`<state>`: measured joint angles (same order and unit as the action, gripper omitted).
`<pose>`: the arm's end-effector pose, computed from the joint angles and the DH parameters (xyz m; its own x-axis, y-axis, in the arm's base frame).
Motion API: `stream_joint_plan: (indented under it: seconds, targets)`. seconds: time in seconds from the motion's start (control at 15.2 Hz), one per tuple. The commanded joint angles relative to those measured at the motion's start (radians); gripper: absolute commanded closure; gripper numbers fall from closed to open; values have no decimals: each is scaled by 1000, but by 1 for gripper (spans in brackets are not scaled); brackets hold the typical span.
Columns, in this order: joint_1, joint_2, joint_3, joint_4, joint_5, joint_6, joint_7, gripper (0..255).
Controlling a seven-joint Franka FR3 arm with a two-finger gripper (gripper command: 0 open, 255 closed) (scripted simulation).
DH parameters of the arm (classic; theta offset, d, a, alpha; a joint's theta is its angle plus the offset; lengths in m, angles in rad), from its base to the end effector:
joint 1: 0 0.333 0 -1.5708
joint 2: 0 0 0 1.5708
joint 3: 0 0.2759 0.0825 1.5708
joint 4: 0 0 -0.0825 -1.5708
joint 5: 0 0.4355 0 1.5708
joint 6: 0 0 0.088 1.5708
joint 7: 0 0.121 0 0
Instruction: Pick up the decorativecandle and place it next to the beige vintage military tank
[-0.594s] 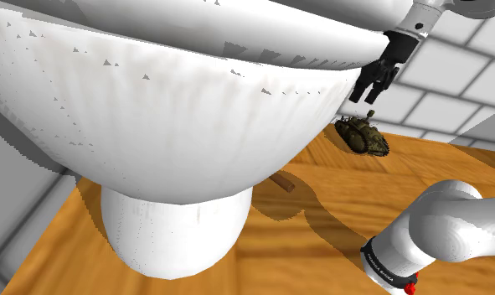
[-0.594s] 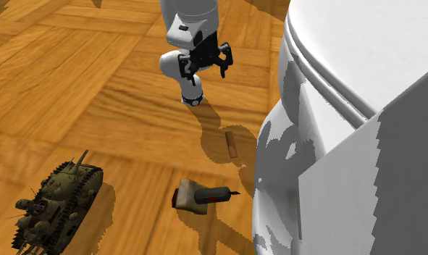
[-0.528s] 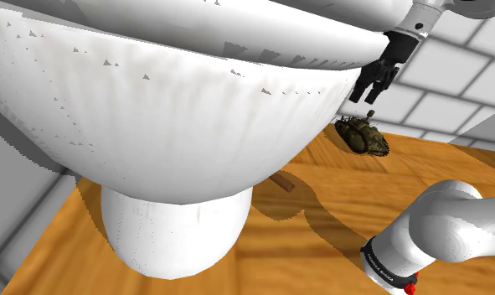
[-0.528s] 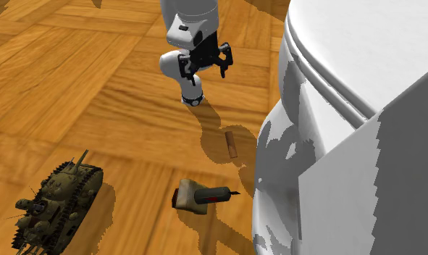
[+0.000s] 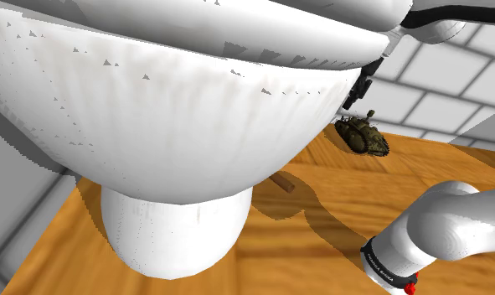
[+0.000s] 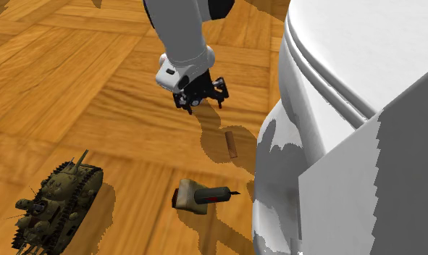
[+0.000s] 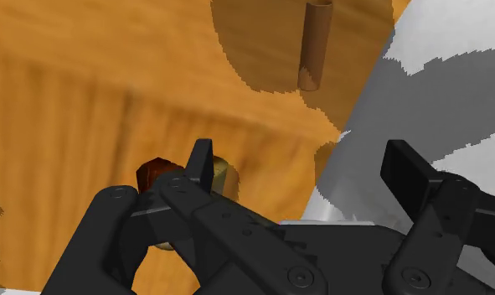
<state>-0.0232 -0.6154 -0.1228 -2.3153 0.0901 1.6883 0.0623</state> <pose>0.4342 -0.0565 0.5088 0.9808 -0.1933 -0.0262 -0.1950 -0.9680 -0.1581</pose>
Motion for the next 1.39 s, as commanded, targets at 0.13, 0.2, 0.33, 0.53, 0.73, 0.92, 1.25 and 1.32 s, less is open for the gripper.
stream_joint_plan:
  seconds: [0.13, 0.2, 0.33, 0.53, 0.73, 0.92, 1.25, 1.32]
  targets:
    - [-20, 107, -43, 2, 25, 121, 0, 0]
    - [-24, 135, -53, 5, 34, 150, -1, 0]
    - [-30, 195, -75, 14, 54, 205, -5, 0]
    - [-38, 287, -108, 35, 92, 282, -16, 0]
    - [-44, 385, -140, 67, 141, 351, -33, 0]
    - [-51, 486, -170, 107, 203, 409, -58, 0]
    - [-74, 661, -208, 196, 331, 479, -110, 0]
    - [-81, 697, -212, 217, 359, 488, -121, 0]
